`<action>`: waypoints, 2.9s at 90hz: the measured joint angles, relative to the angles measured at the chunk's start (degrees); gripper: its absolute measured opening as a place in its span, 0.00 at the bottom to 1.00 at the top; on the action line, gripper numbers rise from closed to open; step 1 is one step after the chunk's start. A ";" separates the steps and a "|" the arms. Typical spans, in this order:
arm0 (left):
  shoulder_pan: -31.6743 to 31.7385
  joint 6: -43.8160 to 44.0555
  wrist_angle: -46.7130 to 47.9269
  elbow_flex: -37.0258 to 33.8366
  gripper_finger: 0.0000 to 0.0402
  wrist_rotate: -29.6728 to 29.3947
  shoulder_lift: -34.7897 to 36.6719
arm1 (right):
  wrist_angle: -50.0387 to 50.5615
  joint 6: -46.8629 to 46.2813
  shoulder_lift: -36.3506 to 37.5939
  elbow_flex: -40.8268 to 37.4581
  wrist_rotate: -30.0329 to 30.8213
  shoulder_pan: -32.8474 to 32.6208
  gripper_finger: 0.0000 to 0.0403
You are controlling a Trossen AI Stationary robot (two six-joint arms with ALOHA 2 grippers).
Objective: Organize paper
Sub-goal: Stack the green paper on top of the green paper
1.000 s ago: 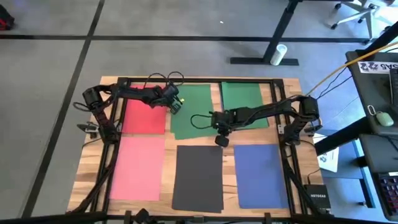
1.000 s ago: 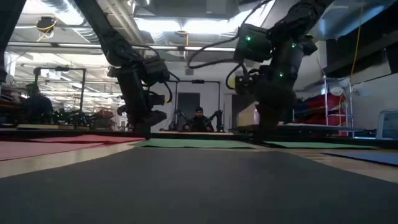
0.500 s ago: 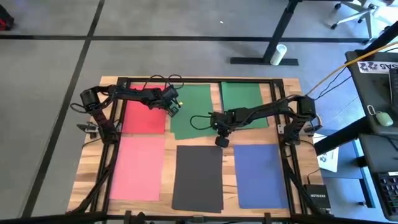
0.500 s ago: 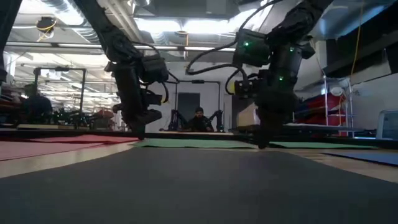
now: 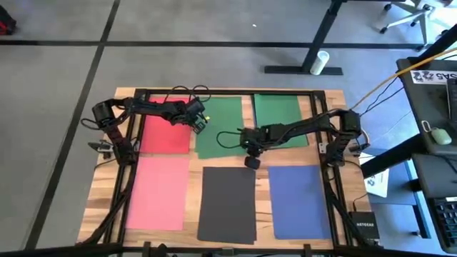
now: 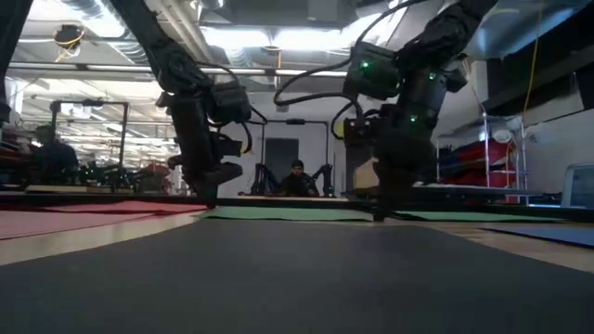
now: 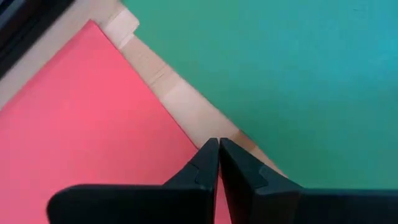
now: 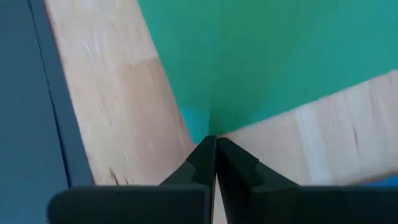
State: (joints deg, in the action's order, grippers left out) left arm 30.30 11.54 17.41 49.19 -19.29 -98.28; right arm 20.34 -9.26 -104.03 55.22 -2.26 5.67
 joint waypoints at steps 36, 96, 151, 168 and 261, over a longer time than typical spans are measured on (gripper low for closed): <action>0.00 -0.01 0.00 0.00 0.00 0.02 0.00 | -2.97 0.04 -0.13 0.02 -1.18 0.02 0.00; 0.00 -0.28 -0.03 -0.02 0.00 0.04 0.00 | -5.07 1.16 0.04 0.02 -2.53 -0.04 0.00; 0.13 -2.16 -0.63 -0.07 0.00 0.03 0.00 | -13.81 3.23 -2.56 1.66 -7.87 -1.20 0.00; 0.15 -2.18 -0.55 -0.07 0.00 0.03 0.00 | -15.07 3.23 -5.02 2.76 -7.39 -1.16 0.00; 0.09 -3.20 -1.92 -0.07 0.00 0.02 0.02 | -14.29 1.39 -5.57 2.97 -3.32 0.42 0.00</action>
State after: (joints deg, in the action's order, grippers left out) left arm 30.39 8.34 15.49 49.12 -19.27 -98.26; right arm 6.04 -7.87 -109.60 58.19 -5.58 6.09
